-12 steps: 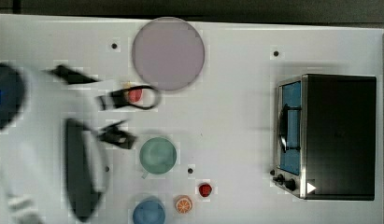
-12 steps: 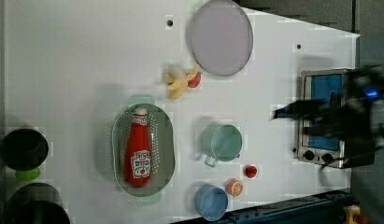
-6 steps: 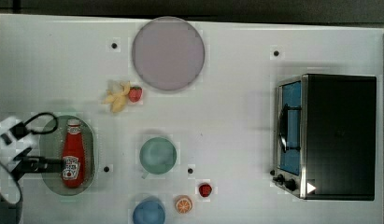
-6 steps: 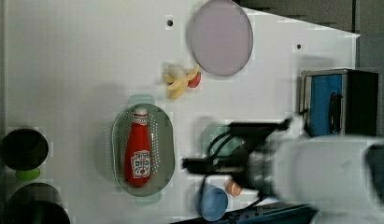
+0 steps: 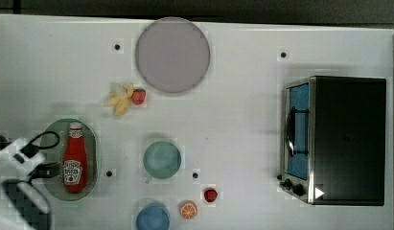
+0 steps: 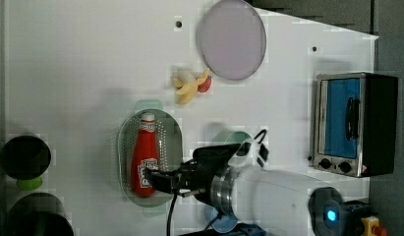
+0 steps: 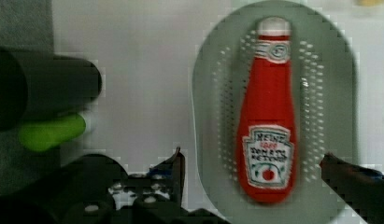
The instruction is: Pick ketchup from strainer and place it on the table
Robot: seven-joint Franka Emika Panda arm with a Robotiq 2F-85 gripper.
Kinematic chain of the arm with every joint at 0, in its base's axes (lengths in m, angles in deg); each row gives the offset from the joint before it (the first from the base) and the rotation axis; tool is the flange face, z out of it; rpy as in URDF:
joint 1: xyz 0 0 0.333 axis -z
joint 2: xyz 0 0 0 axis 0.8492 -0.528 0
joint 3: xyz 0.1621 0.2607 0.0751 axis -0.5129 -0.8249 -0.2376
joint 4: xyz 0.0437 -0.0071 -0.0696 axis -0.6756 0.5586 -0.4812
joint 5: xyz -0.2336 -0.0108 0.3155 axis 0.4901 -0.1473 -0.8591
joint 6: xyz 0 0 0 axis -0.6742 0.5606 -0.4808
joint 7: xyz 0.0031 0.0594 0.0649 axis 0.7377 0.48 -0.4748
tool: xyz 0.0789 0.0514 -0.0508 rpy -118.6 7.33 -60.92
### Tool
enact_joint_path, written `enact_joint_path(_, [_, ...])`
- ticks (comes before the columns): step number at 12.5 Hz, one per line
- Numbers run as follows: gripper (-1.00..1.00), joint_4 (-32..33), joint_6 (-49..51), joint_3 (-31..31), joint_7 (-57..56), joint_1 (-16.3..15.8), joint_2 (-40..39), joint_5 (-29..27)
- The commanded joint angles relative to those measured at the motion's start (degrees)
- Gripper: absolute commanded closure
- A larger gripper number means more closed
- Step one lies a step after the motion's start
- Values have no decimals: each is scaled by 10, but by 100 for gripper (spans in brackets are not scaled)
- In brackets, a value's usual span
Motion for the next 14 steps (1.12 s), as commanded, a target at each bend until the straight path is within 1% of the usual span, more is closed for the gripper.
enact_joint_path(1, [-100, 58, -86, 20, 34, 15, -45, 16])
enact_joint_path(3, [-100, 71, -139, 25, 35, 15, -89, 32])
enact_joint_path(8, [-100, 67, -201, 39, 38, 8, -193, 42])
enact_joint_path(11, [-100, 62, -221, 63, 38, -12, -220, 42])
enact_joint_path(13, [-100, 58, -221, 91, 38, -34, -224, 42])
enact_joint_path(14, [-92, 57, -221, 103, 38, -46, -225, 42])
